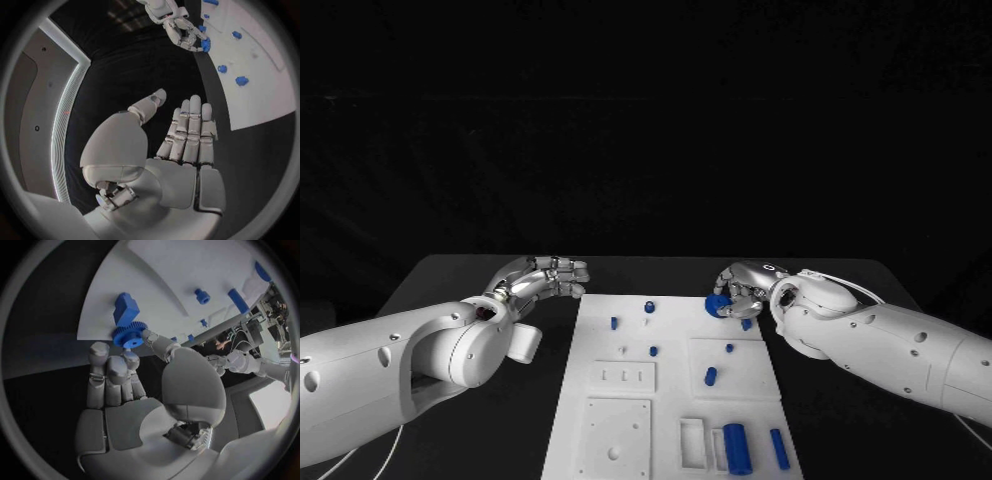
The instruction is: Assemble the parts on the task board
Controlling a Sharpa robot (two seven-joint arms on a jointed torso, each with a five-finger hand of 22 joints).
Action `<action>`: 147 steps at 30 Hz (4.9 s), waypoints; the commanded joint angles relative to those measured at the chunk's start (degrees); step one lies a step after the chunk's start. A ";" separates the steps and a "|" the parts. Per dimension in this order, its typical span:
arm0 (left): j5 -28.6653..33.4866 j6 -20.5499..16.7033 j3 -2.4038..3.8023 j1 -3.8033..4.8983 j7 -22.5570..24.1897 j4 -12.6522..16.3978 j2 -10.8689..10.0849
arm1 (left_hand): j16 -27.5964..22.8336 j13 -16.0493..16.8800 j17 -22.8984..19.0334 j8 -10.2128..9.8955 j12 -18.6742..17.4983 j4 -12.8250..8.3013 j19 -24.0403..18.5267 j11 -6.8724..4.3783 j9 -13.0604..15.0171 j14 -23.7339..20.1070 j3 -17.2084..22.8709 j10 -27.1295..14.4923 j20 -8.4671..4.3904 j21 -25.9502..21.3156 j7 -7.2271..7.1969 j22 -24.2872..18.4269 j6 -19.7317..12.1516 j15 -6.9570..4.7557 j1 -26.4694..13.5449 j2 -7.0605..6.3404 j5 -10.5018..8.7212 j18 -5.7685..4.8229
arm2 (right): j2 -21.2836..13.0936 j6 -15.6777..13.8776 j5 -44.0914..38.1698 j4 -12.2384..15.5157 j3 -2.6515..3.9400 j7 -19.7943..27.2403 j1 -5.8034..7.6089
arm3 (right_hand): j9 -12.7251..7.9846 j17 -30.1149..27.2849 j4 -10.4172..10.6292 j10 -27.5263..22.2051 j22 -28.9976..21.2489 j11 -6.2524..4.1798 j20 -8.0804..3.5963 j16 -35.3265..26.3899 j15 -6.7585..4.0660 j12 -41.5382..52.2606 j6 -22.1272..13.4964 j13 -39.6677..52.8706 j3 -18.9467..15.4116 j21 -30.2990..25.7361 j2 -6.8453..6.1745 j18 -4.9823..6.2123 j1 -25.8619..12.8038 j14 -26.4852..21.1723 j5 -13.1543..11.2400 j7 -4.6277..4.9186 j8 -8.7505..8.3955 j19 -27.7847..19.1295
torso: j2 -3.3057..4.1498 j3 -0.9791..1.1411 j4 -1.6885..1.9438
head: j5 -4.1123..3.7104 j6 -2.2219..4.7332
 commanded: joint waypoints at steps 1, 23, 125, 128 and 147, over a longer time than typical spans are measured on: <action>-0.18 0.65 0.05 0.17 0.52 0.11 0.03 | -0.27 -0.05 0.08 -0.25 -0.35 -0.28 0.13 0.30 -0.09 0.08 0.00 0.09 -0.33 0.28 0.22 1.03 0.20 -0.13 -0.51 0.11 0.03 -0.07 | 0.08 1.85 0.14 -0.08 -0.02 0.87 -0.08 | -0.07 0.16 0.15 -0.54 1.24 -0.01 -0.36 -0.39 -0.01 0.27 0.95 -0.06 0.72 0.39 0.28 1.56 0.27 -0.04 0.42 0.60 0.03 -0.26 | -0.05 -0.01 -0.06 | 0.04 -0.11; -0.26 0.63 0.05 0.17 0.30 0.08 -0.10 | -0.29 -0.06 0.11 -0.29 -0.44 -0.33 0.11 0.30 -0.10 0.07 0.03 0.11 -0.34 0.29 0.22 1.03 0.19 -0.13 -0.51 0.08 0.04 -0.07 | -0.13 1.65 -1.66 -0.41 -0.03 1.09 -0.18 | -0.59 1.91 -2.77 -1.29 1.15 0.60 -0.41 -1.59 0.56 0.44 -0.96 -0.43 -1.84 1.69 -0.56 1.56 -0.46 0.20 10.30 1.23 -1.13 -1.05 | -0.05 -0.04 0.01 | 0.06 -0.15; -1.88 0.12 0.06 0.20 0.29 2.78 -0.88 | -0.34 -0.11 0.25 -0.42 -0.85 -0.44 0.13 0.35 -0.10 0.13 0.17 0.17 -0.36 0.39 0.21 1.05 0.26 -0.15 -0.53 0.14 0.05 -0.05 | 9.83 -8.26 -25.58 8.24 -4.08 -4.66 -0.60 | 1.52 4.65 0.38 0.96 1.08 -2.31 -0.42 -3.63 -2.09 -0.03 8.56 -1.84 3.07 3.50 -1.17 1.56 -0.96 1.44 0.38 -1.87 2.59 -0.14 | 0.73 -0.60 0.60 | 1.69 -0.26; -1.67 0.26 0.06 0.20 0.27 2.69 -0.85 | -0.34 -0.11 0.26 -0.43 -0.85 -0.44 0.13 0.34 -0.10 0.13 0.17 0.18 -0.36 0.39 0.21 1.05 0.26 -0.15 -0.54 0.13 0.05 -0.05 | 10.31 -8.27 -25.58 7.66 -4.27 -4.61 -0.60 | 1.52 4.66 0.42 0.96 1.08 -2.30 -0.40 -3.65 -2.08 -0.04 8.55 -1.84 3.07 3.51 -1.16 1.56 -0.99 1.44 0.38 -1.87 2.57 -0.15 | 0.78 -0.59 0.64 | 1.86 -0.42; -1.66 0.24 0.07 0.21 0.23 2.74 -1.13 | -0.36 -0.12 0.28 -0.45 -0.93 -0.44 0.13 0.34 -0.10 0.13 0.16 0.21 -0.35 0.41 0.20 1.05 0.28 -0.15 -0.59 0.13 0.03 -0.05 | 10.63 -8.00 -25.59 5.95 -4.73 -5.10 -0.61 | 1.30 4.71 0.35 0.89 1.05 -2.07 -0.32 -3.90 -1.88 -0.24 7.75 -1.96 3.09 3.47 -1.24 1.56 -0.87 1.42 0.32 -1.61 1.98 -0.36 | 0.83 -0.64 0.59 | 2.02 -0.50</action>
